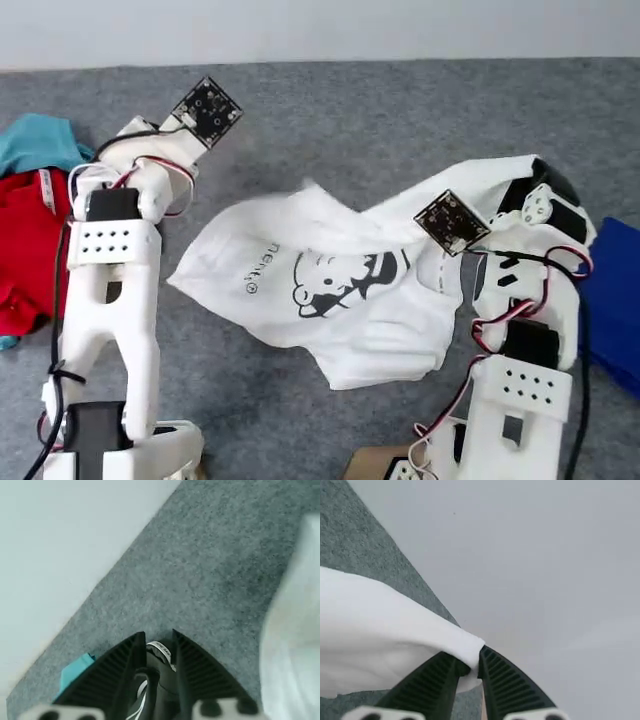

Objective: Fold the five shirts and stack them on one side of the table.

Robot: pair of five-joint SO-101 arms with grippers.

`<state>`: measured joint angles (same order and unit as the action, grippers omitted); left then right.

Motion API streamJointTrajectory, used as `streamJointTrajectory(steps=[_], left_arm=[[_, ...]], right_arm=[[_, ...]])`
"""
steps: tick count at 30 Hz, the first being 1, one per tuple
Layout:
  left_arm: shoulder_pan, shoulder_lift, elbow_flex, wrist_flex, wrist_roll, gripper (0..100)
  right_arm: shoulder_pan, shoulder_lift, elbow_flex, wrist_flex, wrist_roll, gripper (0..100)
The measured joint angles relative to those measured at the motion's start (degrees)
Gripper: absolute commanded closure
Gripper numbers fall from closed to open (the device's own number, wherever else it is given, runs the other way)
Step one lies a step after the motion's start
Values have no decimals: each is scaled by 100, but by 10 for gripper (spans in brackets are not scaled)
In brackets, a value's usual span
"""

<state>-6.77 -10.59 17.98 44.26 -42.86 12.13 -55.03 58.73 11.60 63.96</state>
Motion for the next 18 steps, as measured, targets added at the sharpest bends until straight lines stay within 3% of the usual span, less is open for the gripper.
streamJointTrajectory(steps=[7, 18], left_arm=[[-316, 0, -114, 378, 9, 914], [-958, 44, 501, 2787, -193, 914]], right_arm=[[9, 879, 0, -141, 0, 988], [9, 1565, 0, -510, 18, 988]])
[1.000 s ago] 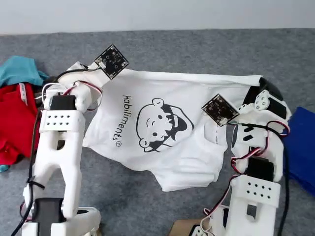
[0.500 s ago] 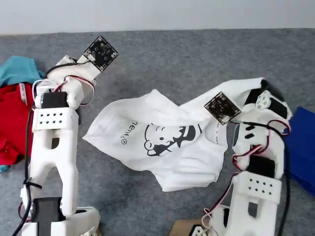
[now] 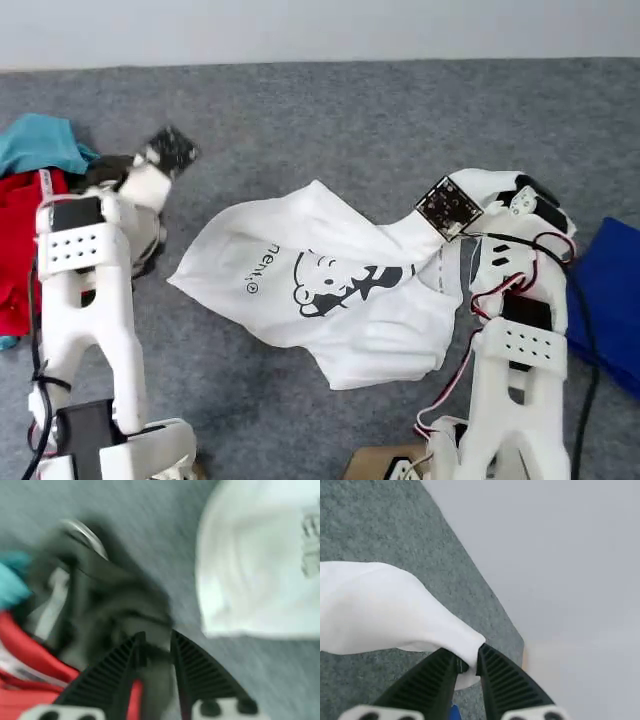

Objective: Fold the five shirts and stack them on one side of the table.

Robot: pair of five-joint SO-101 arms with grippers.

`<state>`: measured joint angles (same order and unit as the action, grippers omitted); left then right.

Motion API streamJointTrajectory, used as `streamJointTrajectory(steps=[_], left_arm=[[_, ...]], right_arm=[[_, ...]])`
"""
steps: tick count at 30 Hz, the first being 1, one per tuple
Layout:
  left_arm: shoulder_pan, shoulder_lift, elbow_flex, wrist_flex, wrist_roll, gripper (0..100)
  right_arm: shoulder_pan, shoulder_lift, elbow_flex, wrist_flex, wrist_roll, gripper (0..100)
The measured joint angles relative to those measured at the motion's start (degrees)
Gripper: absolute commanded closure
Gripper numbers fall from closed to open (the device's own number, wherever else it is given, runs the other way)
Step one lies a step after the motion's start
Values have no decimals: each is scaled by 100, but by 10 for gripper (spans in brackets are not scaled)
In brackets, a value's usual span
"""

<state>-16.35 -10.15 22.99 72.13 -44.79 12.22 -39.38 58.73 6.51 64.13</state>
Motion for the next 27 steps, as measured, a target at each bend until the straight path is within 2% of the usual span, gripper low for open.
streamJointTrajectory(steps=[6, 14, 19, 23, 27], left_arm=[[35, 0, 818, 158, -360, 914], [686, 18, 958, 325, -404, 914], [668, 712, 985, -545, -404, 914], [440, 1785, 404, -967, -404, 914], [202, 2919, -756, -809, -404, 914]], right_arm=[[0, 0, 0, 0, 0, 988], [0, 44, 0, 0, 0, 988], [0, 44, 0, 0, 0, 989], [0, 44, 0, 0, 0, 989], [0, 44, 0, 0, 0, 989]])
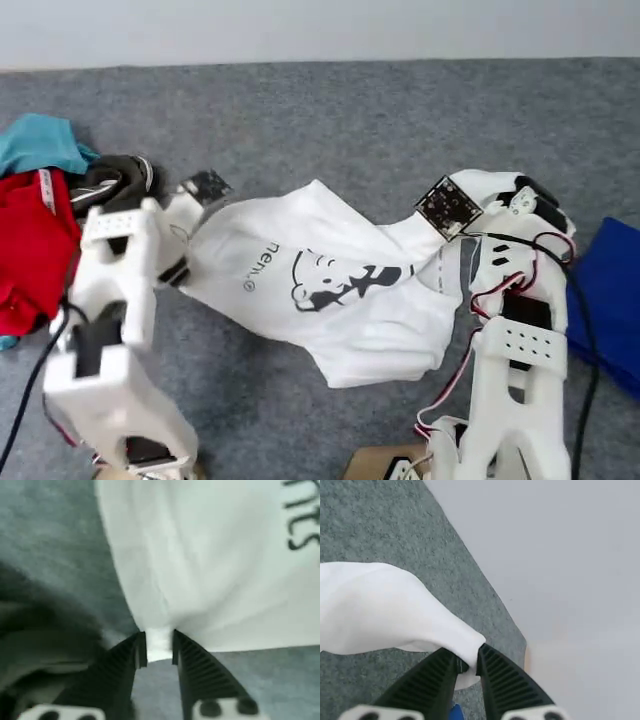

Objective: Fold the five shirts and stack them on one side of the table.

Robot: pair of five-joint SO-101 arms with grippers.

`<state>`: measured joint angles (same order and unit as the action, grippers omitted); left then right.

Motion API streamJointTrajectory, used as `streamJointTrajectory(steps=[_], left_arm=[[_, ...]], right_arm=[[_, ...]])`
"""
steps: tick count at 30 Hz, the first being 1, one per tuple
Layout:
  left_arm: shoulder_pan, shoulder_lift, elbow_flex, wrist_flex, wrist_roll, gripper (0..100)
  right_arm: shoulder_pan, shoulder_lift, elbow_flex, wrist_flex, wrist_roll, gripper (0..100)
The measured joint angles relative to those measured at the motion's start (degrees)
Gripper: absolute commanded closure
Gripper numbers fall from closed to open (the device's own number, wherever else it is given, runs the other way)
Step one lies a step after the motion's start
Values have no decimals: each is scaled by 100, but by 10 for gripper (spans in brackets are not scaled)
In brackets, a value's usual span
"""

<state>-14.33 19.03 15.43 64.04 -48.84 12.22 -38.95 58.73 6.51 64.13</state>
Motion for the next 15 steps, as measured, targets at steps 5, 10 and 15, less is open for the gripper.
streamJointTrajectory(steps=[5, 10, 15], left_arm=[[-229, 923, -1600, 941, 0, 914], [-396, 1134, -2497, 1574, 0, 914], [-404, 1134, -2743, 2075, 0, 914]], right_arm=[[0, 0, 0, 0, 0, 989], [0, 0, 0, 0, 0, 989], [0, 0, 0, 0, 0, 973]])
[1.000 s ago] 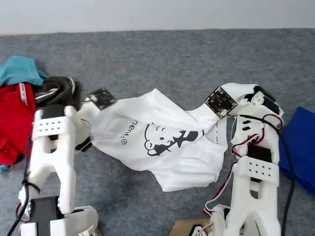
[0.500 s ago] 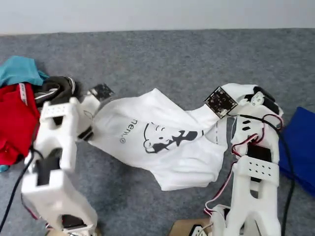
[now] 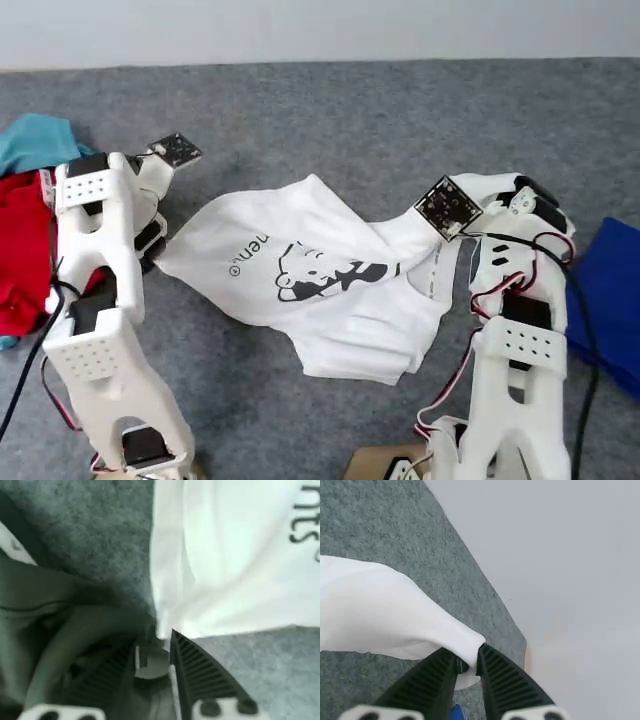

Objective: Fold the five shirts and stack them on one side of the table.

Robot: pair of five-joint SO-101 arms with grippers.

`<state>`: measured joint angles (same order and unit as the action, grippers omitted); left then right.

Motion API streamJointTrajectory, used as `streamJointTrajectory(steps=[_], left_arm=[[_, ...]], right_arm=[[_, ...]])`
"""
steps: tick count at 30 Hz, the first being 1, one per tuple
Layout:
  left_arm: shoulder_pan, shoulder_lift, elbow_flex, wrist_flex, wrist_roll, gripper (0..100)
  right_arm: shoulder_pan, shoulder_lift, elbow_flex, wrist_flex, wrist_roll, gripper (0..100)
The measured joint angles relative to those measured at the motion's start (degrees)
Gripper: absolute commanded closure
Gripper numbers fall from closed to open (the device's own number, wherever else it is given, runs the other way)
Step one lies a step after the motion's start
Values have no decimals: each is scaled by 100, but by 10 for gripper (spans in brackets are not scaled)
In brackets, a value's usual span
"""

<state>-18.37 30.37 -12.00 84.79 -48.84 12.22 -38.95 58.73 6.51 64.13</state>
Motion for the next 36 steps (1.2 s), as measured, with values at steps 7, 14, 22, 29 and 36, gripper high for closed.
streamJointTrajectory(steps=[7, 14, 22, 29, 36], left_arm=[[18, 53, 0, 387, 0, 913], [26, -35, -62, 440, 0, 913], [334, -897, -70, 870, 132, 914], [202, -1380, -70, 958, 835, 914], [-53, -1653, -70, 976, 1609, 914]], right_arm=[[53, 0, 0, 290, 0, 822], [510, 0, 0, 826, -18, 829], [484, 0, -1160, 2725, -1512, 831], [-176, 0, -2391, 5653, -2400, 894], [-976, 0, -3086, 7710, -2505, 934]])
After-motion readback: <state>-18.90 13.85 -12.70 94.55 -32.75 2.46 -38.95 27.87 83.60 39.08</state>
